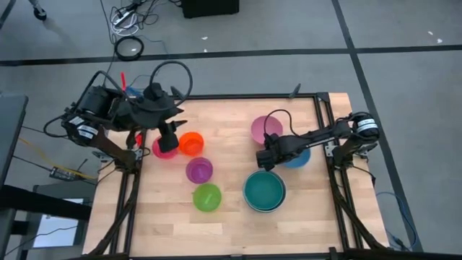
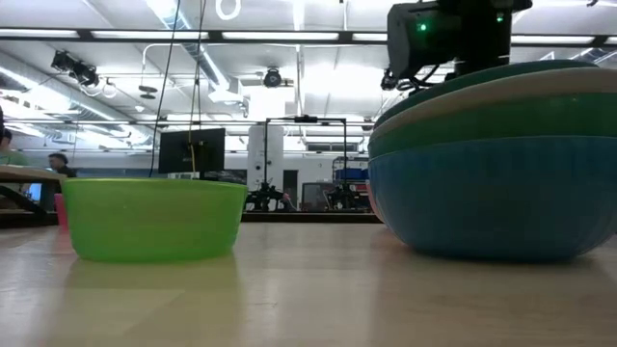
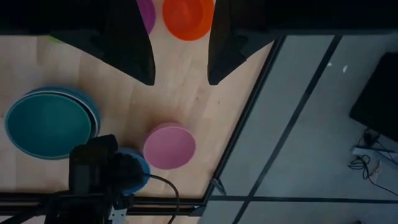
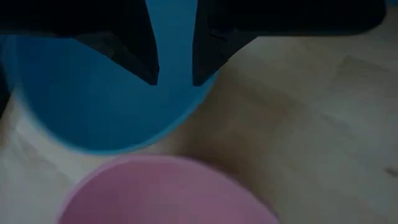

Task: Nest bowls inside each other
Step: Stack the blue bowl on top of the dark green bowl

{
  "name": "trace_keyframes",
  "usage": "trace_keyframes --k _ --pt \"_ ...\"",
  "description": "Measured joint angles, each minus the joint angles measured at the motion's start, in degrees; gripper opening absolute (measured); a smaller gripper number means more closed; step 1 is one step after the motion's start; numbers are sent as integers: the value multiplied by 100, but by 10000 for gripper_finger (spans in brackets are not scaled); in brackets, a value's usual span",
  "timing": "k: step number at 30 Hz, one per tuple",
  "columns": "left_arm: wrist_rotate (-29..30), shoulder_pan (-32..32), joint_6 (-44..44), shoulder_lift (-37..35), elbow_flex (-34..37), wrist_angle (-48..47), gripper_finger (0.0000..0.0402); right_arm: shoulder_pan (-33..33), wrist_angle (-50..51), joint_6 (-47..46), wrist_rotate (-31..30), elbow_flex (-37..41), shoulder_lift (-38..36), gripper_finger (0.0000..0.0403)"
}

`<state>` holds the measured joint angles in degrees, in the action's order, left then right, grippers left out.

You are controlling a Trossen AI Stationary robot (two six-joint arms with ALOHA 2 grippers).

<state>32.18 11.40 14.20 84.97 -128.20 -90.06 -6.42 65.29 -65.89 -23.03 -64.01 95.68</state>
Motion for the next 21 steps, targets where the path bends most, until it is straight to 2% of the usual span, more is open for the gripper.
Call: trace_keyframes --k 6,10,14,21 --pt "14 0 2 0 0 4 157 -4 -151 -41 -118 0 -349 85" --pt "16 0 2 0 0 2 157 -66 -456 14 58 0 -409 84" --pt "17 0 38 0 0 4 157 -184 -721 49 143 0 -365 84" --pt "18 0 111 0 0 7 157 -192 -589 2 142 2 34 82"
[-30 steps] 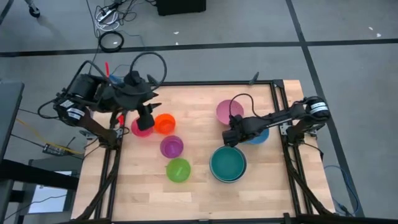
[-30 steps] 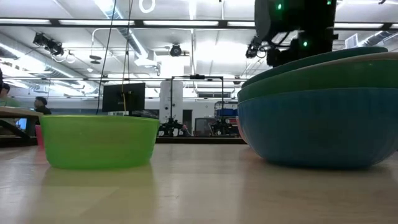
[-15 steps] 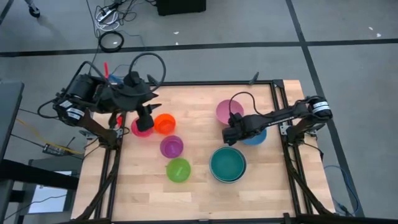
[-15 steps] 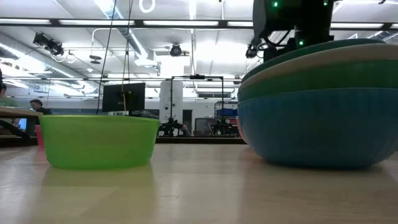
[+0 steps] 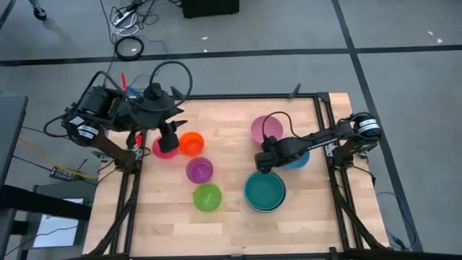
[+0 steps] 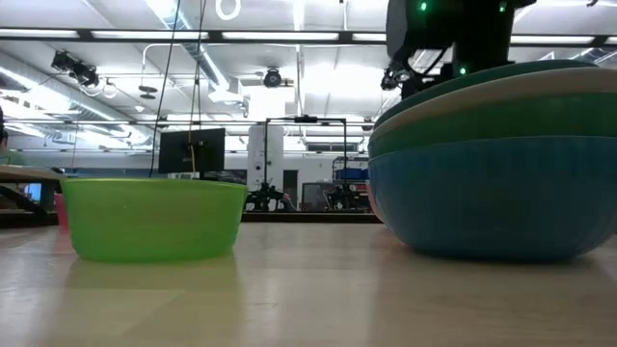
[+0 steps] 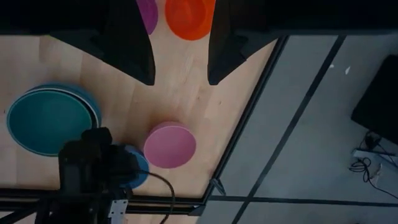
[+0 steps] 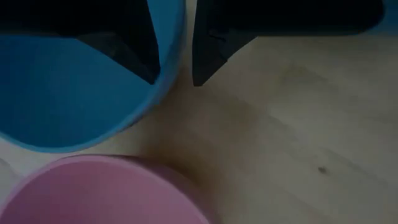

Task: Nest bowls inside each other
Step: Stack the blue bowl on top of the dark green bowl

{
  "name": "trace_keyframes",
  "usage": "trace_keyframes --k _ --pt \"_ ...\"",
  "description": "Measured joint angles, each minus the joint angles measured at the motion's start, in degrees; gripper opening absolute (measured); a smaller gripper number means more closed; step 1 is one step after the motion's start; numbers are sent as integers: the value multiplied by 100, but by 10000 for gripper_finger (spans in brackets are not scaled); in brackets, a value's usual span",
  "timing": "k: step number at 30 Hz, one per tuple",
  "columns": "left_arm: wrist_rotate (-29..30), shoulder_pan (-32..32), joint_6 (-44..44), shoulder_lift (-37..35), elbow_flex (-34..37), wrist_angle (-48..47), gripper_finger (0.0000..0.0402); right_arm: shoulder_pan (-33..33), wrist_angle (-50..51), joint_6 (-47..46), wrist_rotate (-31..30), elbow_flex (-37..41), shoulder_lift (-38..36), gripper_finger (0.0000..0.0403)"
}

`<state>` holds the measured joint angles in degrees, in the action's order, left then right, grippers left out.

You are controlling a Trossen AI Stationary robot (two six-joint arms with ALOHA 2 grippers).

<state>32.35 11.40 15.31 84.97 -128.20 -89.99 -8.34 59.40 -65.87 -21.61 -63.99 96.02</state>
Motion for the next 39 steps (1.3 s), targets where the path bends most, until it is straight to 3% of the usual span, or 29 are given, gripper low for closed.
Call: trace_keyframes --k 7,11,23,29,39 --pt "-1 0 0 0 0 -3 157 57 -52 106 43 0 432 75" --pt "-1 2 0 0 0 -3 157 157 -6 288 74 -2 509 18" --pt "-1 2 -2 0 0 -1 157 189 223 250 -123 2 -254 1" --pt "-1 2 -2 0 0 -2 157 -311 60 227 -125 -228 -876 1" --pt "-1 2 -1 0 0 -3 157 -1535 -2005 847 81 -359 -1365 0"
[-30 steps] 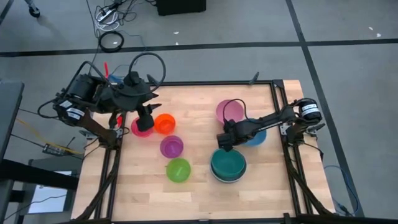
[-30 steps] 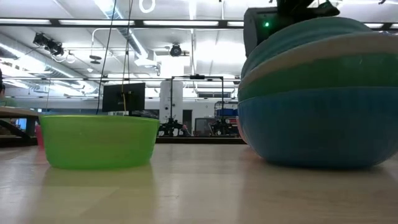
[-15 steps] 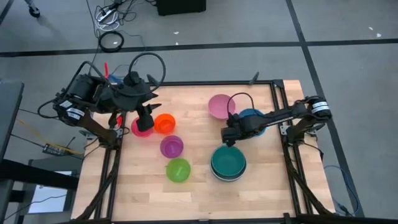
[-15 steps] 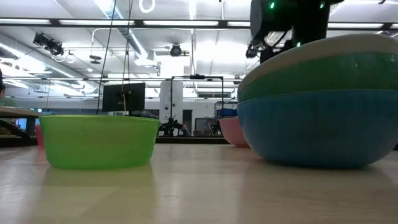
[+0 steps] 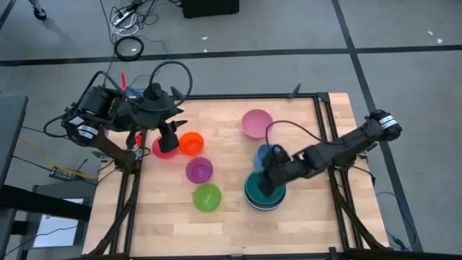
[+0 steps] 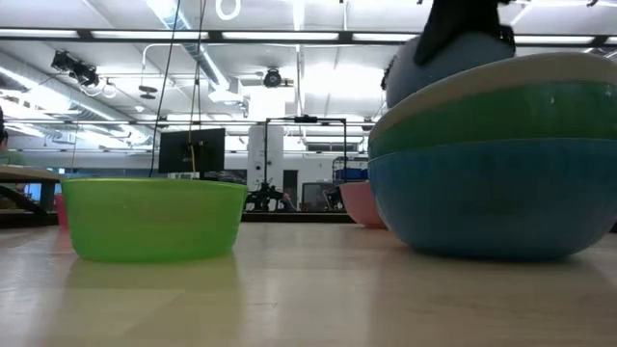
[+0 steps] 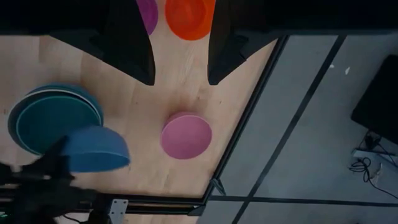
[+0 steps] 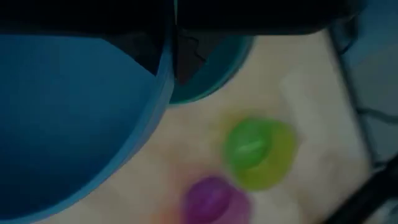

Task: Nest bowls inside each other
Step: Stack the blue bowl on top of the dark green bowl, then stack the pink bowl on top of the blue bowl

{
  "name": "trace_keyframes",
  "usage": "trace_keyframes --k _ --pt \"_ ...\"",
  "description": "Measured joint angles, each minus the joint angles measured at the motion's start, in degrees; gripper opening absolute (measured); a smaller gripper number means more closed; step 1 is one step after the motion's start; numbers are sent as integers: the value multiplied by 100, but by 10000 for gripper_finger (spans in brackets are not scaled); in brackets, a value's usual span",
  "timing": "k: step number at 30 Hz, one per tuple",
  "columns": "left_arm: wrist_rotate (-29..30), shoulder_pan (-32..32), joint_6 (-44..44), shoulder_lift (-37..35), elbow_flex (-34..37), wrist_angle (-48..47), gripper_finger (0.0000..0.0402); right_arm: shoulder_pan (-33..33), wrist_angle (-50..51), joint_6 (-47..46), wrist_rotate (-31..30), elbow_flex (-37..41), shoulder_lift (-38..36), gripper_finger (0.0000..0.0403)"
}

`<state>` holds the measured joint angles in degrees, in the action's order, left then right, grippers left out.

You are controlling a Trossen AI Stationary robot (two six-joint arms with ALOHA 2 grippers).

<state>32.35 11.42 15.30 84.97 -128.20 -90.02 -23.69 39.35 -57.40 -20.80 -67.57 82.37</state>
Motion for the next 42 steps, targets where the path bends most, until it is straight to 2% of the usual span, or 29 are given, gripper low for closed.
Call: trace_keyframes --k 5,15,19,23,25,27,31,34,37,39,42 --pt "1 -1 25 0 0 1 157 -314 -276 -52 639 0 -3 9" --pt "1 0 20 0 0 0 157 -416 -462 -301 1334 0 -25 113" --pt "1 0 12 0 0 0 157 -363 -337 -296 973 0 -115 130" --pt "1 -1 1 0 0 0 157 -169 -44 -110 65 -2 -195 128" --pt "1 0 -1 0 0 0 157 35 170 69 -684 -2 -235 123" --pt "2 0 -1 2 0 0 157 374 392 321 -1174 -2 -241 119" --pt "7 0 -4 2 0 0 157 1363 414 980 -1237 -2 -132 113" --pt "18 0 -6 2 0 -3 157 2115 240 1521 -941 -4 97 111" --pt "23 0 -19 2 0 -4 157 2705 -17 1889 -263 -4 398 112" --pt "23 -2 -23 2 0 2 157 2975 -116 2057 195 -4 657 114" --pt "22 0 -25 2 0 -3 157 3222 -220 2241 549 -4 1026 119"
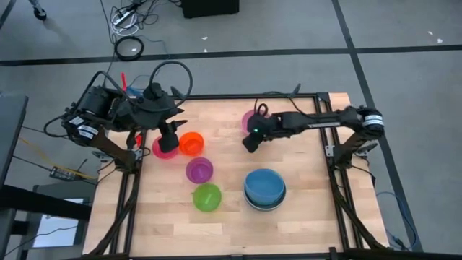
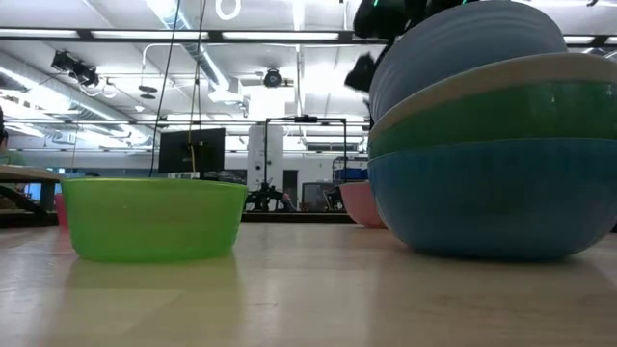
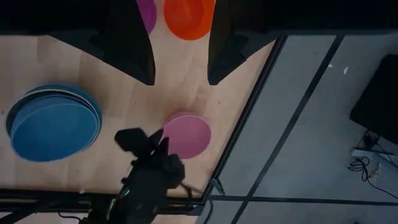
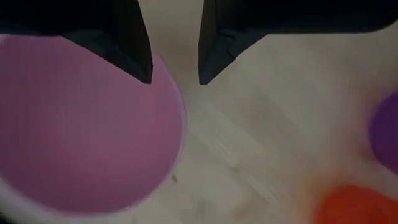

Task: Nest bowls inside each other
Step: Stack the pink bowl on top of the blue bowl

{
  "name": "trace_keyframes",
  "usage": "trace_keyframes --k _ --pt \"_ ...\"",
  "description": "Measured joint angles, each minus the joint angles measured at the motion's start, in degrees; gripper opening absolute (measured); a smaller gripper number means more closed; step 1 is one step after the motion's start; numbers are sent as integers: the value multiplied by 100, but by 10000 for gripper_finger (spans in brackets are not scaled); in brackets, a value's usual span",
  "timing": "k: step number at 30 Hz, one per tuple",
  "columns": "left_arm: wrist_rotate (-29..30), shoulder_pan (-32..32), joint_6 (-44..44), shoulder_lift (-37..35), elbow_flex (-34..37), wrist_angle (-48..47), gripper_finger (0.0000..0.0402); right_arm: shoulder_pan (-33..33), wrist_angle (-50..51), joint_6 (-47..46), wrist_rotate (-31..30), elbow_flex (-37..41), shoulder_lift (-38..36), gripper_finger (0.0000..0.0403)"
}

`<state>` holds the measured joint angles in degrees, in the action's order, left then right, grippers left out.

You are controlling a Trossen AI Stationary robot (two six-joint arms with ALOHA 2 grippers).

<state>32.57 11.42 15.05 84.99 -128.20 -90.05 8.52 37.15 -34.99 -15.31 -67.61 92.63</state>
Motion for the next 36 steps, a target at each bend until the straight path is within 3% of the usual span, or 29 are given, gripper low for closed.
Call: trace_keyframes --k 5,17,20,24,30,36 --pt "0 0 -20 0 0 6 157 143 -128 167 341 1 400 129" --pt "1 -2 -14 0 0 3 157 247 -137 357 276 2 777 129" --pt "-1 -1 3 0 0 6 157 318 -117 457 282 2 851 103" --pt "-1 0 8 0 0 -2 157 368 -129 698 340 2 836 24" --pt "-1 -2 13 0 1 2 157 317 -55 891 174 7 419 3" --pt "-1 0 15 0 1 2 157 -234 -47 721 405 11 -693 2"
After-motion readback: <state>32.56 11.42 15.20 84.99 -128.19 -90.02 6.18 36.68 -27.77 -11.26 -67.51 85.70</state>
